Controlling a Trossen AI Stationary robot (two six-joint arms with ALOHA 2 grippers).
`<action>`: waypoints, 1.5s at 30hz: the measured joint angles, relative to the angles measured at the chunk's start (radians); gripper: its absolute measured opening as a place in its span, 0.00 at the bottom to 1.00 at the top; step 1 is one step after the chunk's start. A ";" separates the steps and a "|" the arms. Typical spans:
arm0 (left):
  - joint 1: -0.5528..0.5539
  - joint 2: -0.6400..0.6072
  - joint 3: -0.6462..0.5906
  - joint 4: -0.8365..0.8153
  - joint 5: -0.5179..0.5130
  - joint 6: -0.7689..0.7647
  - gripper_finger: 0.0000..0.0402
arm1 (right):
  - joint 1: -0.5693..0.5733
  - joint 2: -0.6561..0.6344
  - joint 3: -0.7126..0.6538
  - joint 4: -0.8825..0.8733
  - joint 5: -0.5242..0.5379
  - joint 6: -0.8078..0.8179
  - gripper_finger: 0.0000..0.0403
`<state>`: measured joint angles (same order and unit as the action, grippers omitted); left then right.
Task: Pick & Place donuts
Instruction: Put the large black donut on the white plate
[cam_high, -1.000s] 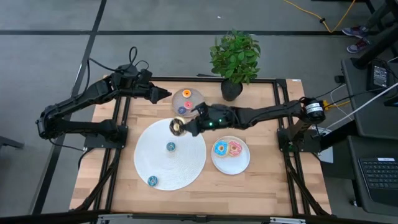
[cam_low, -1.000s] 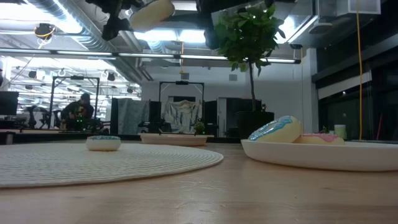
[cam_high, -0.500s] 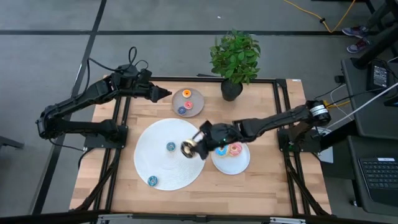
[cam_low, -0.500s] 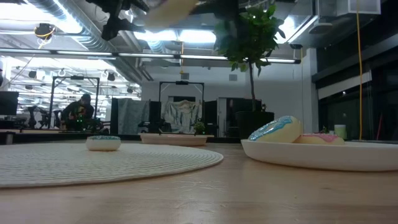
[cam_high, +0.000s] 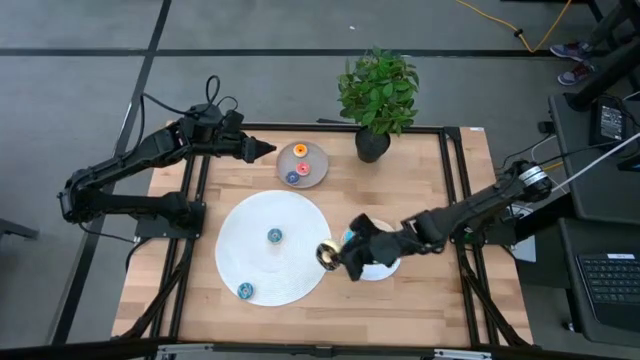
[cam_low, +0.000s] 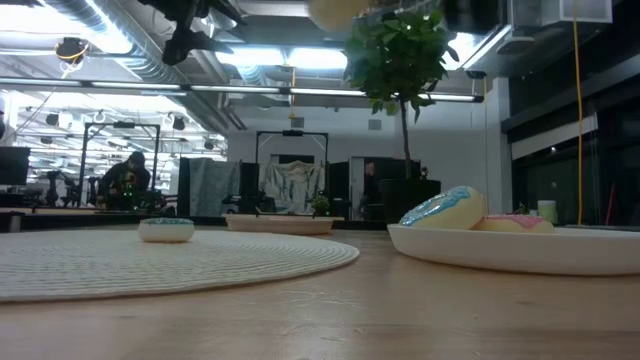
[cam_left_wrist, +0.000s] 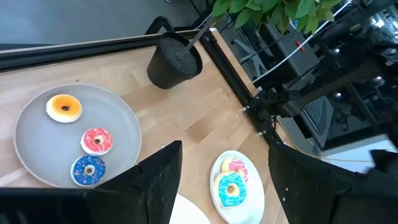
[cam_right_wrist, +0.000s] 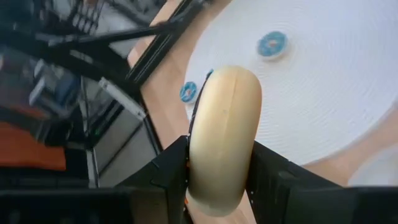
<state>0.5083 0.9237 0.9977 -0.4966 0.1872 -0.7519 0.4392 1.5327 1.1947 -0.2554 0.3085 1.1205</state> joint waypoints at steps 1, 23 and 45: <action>0.000 0.000 0.000 0.001 0.005 -0.001 0.57 | 0.013 -0.017 -0.036 0.024 0.033 0.035 0.35; -0.003 -0.002 0.000 0.007 0.085 0.004 0.56 | 0.186 -0.317 -0.614 0.208 0.141 0.464 0.35; -0.003 -0.002 0.000 0.007 0.084 -0.013 0.56 | 0.219 -0.310 -0.793 0.288 0.089 0.576 0.35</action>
<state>0.5049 0.9218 0.9977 -0.4900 0.2710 -0.7650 0.6582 1.2228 0.4015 0.0323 0.3975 1.6960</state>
